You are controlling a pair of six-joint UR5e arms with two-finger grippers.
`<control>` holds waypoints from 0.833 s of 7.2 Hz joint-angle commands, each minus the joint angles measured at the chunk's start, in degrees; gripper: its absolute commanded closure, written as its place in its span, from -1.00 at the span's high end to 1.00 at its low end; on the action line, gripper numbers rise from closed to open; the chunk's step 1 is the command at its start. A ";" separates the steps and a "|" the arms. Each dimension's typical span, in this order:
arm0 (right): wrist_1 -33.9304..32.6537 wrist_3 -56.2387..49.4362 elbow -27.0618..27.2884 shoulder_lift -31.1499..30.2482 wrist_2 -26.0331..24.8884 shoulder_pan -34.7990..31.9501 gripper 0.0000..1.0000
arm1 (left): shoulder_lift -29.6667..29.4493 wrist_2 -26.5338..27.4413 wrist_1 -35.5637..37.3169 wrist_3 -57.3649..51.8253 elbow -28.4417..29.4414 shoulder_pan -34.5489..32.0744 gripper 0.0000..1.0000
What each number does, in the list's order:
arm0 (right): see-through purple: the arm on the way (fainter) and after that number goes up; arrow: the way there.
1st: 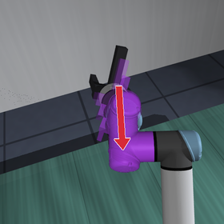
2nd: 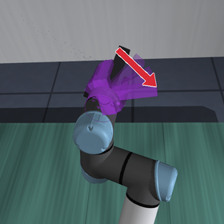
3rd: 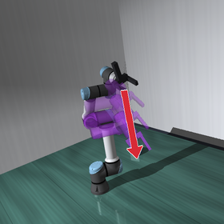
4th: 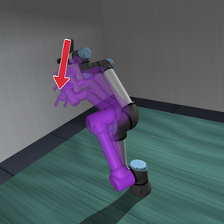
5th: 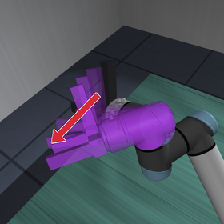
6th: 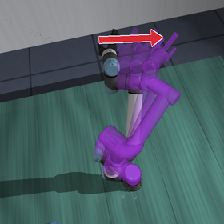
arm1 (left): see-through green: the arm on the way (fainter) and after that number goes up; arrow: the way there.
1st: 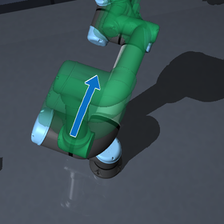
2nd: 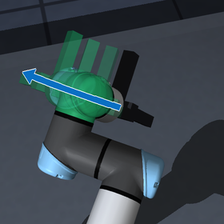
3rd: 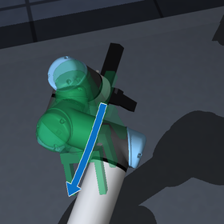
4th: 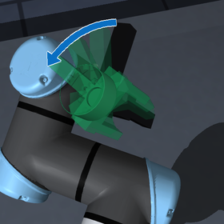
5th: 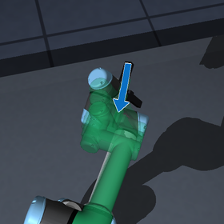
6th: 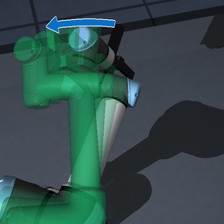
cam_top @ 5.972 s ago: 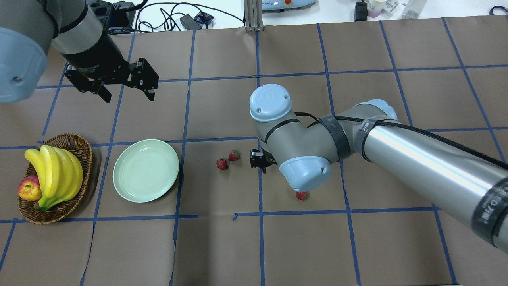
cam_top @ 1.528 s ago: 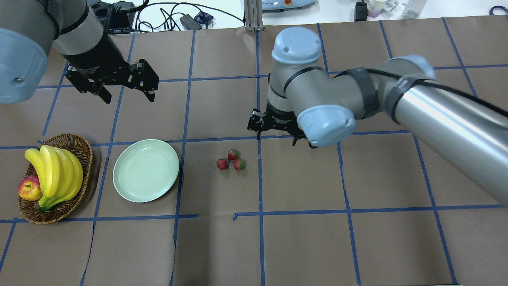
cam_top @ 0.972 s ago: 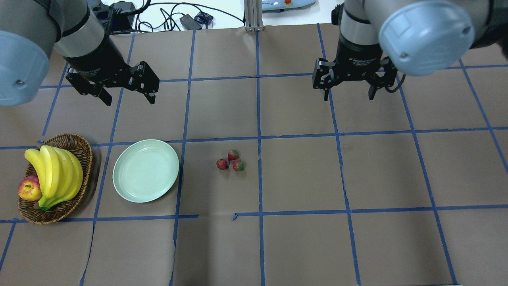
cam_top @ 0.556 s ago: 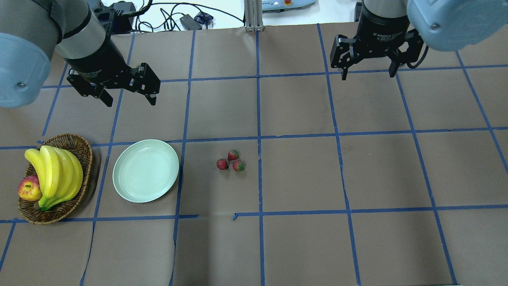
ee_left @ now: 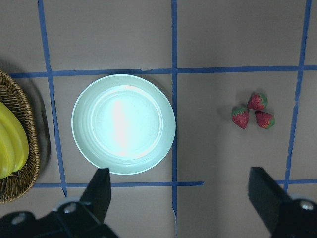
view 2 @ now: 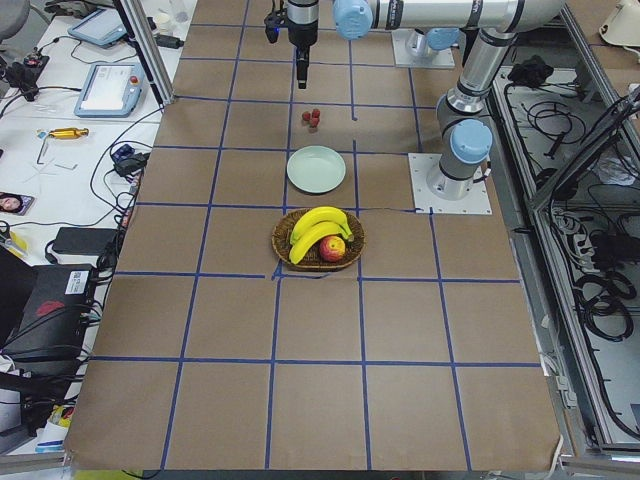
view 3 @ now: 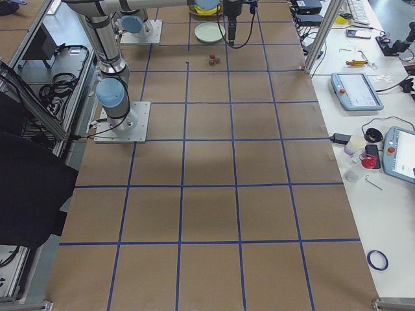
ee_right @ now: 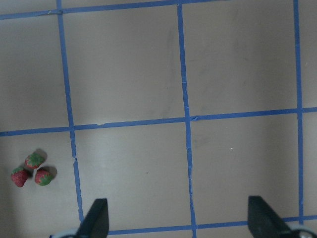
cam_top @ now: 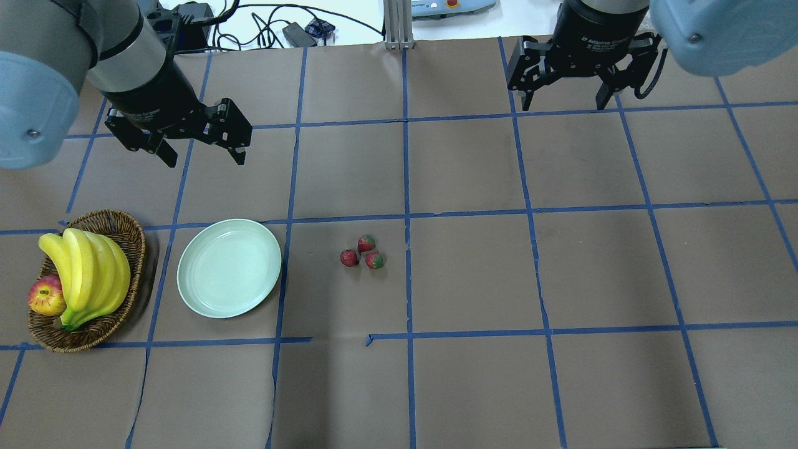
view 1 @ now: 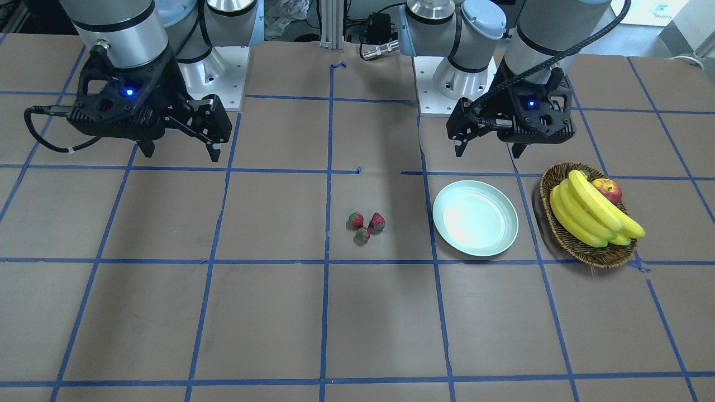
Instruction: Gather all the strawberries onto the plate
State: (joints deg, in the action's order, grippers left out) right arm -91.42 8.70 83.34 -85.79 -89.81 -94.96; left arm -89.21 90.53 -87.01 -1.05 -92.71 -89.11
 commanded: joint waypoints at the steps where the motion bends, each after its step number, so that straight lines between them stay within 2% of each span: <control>1: -0.07 1.05 1.64 -0.08 0.61 -1.10 1.00 | 0.00 0.09 0.00 0.00 -0.01 -0.01 1.00; 6: 0.01 0.96 2.27 0.27 -0.54 -1.10 1.00 | 0.35 0.17 0.00 0.00 -0.10 -0.01 1.00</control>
State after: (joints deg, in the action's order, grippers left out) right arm -91.42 9.66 85.50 -85.56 -90.28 -96.06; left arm -88.90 90.70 -87.01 -1.05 -92.81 -89.12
